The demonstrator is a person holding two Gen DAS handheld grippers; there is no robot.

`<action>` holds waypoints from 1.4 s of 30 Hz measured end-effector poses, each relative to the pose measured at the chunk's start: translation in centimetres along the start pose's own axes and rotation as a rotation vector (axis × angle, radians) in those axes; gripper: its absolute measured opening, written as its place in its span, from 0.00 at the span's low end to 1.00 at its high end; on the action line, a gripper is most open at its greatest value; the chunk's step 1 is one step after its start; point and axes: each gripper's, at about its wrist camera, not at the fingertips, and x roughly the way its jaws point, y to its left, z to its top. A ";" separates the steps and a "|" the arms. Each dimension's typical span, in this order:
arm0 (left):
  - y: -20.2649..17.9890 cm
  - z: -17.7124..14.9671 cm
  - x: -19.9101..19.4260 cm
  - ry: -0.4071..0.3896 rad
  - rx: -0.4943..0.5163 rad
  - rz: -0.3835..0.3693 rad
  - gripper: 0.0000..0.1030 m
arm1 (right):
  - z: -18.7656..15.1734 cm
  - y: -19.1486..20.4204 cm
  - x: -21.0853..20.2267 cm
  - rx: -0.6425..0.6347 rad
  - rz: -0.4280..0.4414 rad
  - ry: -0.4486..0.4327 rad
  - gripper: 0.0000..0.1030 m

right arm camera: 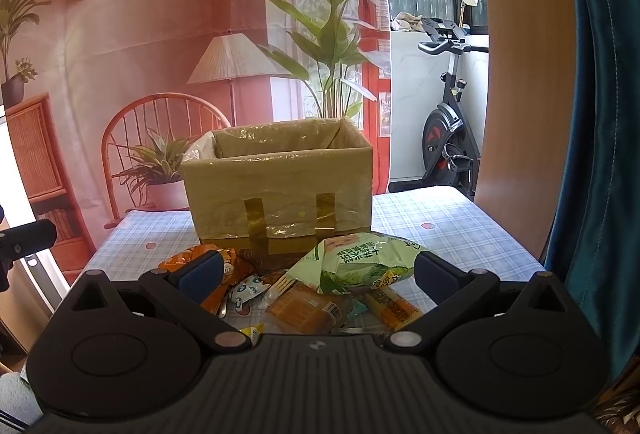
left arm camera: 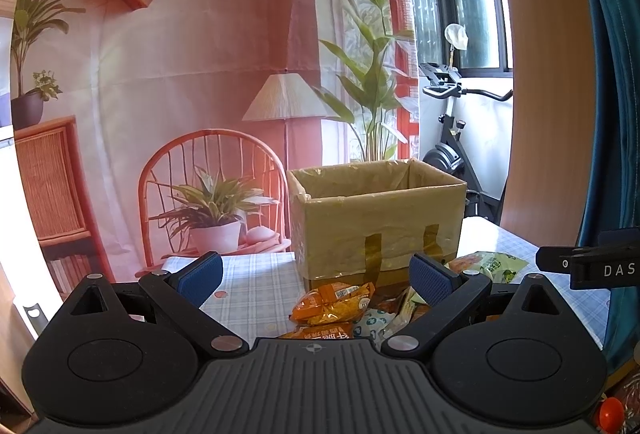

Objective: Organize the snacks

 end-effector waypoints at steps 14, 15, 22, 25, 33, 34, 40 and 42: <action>0.0 0.0 0.3 0.008 -0.004 0.026 0.98 | 0.0 -0.1 0.0 0.005 0.001 -0.001 1.00; 0.1 -0.1 0.4 0.012 -0.008 0.027 0.98 | -0.1 -0.1 0.0 0.010 -0.001 0.000 1.00; 1.1 -0.7 1.9 0.058 -0.023 0.041 0.97 | -0.6 -0.3 1.0 0.027 0.022 0.028 1.00; 1.3 -1.4 3.0 0.090 -0.006 0.042 0.97 | -1.0 0.0 1.8 0.019 0.043 0.030 1.00; 2.8 -4.4 6.9 0.221 -0.023 0.002 0.88 | -3.6 1.0 5.8 0.014 0.142 0.099 1.00; 2.8 -4.8 7.4 0.240 -0.029 -0.008 0.86 | -3.9 1.2 6.6 0.011 0.157 0.119 0.99; 3.6 -7.7 10.5 0.370 -0.086 -0.094 0.75 | -6.1 2.4 10.2 -0.025 0.211 0.223 0.95; 3.9 -8.4 10.9 0.390 -0.099 -0.094 0.75 | -6.6 2.5 11.2 -0.023 0.220 0.248 0.95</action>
